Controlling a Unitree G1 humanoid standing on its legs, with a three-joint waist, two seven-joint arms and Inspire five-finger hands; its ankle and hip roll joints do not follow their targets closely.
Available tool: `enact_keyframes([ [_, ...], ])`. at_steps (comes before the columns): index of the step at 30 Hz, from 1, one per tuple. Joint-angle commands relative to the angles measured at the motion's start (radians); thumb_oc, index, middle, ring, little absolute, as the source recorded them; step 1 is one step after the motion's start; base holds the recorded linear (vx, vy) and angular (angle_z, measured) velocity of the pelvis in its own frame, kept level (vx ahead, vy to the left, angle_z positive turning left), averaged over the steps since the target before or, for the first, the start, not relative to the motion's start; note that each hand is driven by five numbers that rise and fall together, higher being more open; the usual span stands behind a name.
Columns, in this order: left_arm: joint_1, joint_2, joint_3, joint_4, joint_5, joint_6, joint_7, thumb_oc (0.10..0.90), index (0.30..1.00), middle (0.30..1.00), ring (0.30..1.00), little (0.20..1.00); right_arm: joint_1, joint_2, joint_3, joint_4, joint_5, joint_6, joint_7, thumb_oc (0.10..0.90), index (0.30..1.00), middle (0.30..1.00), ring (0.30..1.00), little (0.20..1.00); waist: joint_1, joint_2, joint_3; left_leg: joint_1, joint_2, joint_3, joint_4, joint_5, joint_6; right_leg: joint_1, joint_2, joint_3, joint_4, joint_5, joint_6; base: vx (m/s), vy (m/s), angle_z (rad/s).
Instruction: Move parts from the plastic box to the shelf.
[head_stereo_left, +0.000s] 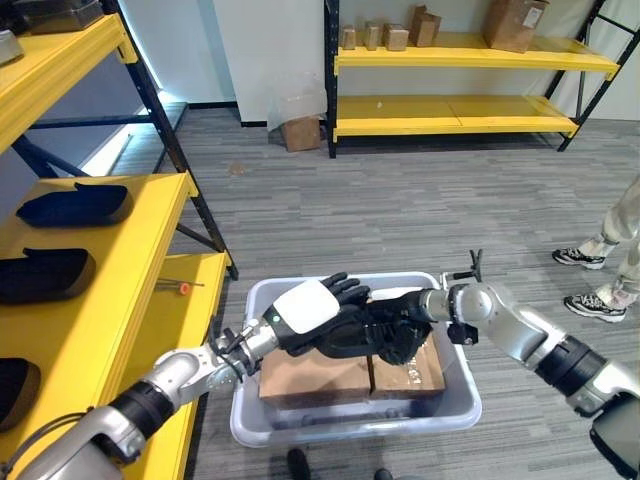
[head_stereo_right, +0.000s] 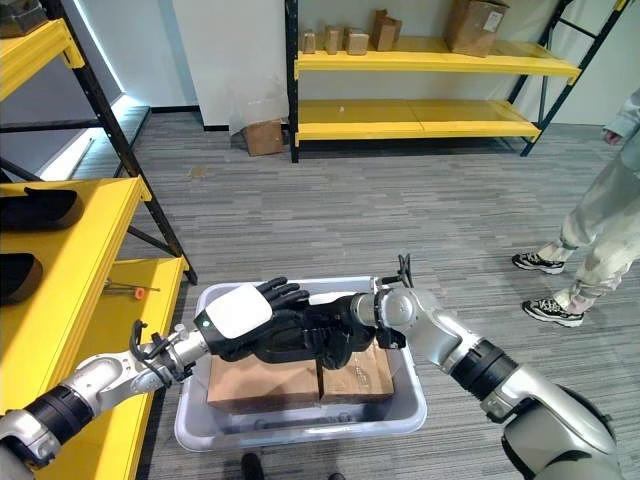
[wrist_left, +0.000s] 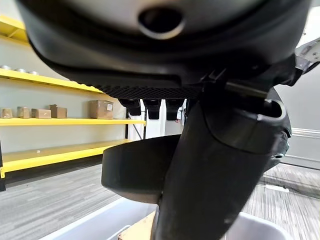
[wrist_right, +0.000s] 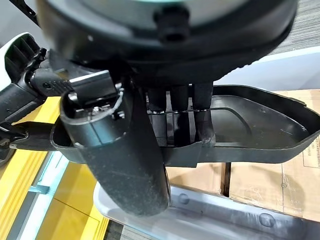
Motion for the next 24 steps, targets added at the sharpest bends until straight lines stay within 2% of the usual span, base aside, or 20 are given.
enact_keyframes([
  [1,-0.136,-0.213,-0.074,-0.086,-0.120,-0.124,0.026,0.400,0.300,0.300,0.300,0.300,-0.224,0.191,-0.036,-0.045,0.114,-0.122,-0.116,0.400,0.300,0.300,0.300,0.300,0.039,0.001,-0.122,0.118,0.057,-0.017,-0.006,-0.151,-0.038,-0.119,-0.004,-0.030,0.036,0.088,0.045,0.00,0.000,0.00],
  [13,-0.102,-0.212,-0.045,-0.083,-0.174,-0.078,0.047,0.400,0.300,0.300,0.300,0.300,-0.199,0.176,-0.128,-0.054,0.155,-0.109,-0.224,0.400,0.300,0.300,0.300,0.300,0.033,0.003,-0.122,0.121,0.057,-0.016,-0.006,-0.152,-0.039,-0.114,-0.006,-0.032,0.034,0.089,0.048,0.00,0.000,0.00],
  [14,-0.083,-0.211,-0.014,-0.082,-0.183,-0.082,0.054,0.400,0.300,0.300,0.300,0.300,-0.182,0.177,-0.179,-0.057,0.175,-0.088,-0.251,0.400,0.300,0.300,0.300,0.300,0.036,0.004,-0.121,0.122,0.056,-0.021,-0.006,-0.152,-0.039,-0.111,-0.008,-0.035,0.034,0.089,0.048,0.00,0.000,0.00],
  [19,-0.066,-0.209,0.008,-0.087,-0.181,-0.083,0.054,0.400,0.300,0.300,0.300,0.300,-0.167,0.174,-0.218,-0.067,0.198,-0.056,-0.275,0.400,0.300,0.300,0.300,0.300,0.038,0.004,-0.120,0.123,0.055,-0.024,-0.006,-0.154,-0.039,-0.108,-0.010,-0.039,0.033,0.088,0.048,0.00,0.000,0.00],
  [24,-0.038,-0.191,0.031,-0.092,-0.181,-0.089,0.051,0.400,0.300,0.300,0.300,0.300,-0.149,0.167,-0.284,-0.062,0.252,0.019,-0.309,0.400,0.300,0.300,0.300,0.300,0.037,0.003,-0.120,0.125,0.052,-0.026,-0.006,-0.156,-0.038,-0.106,-0.013,-0.039,0.033,0.088,0.049,0.00,0.000,0.00],
])
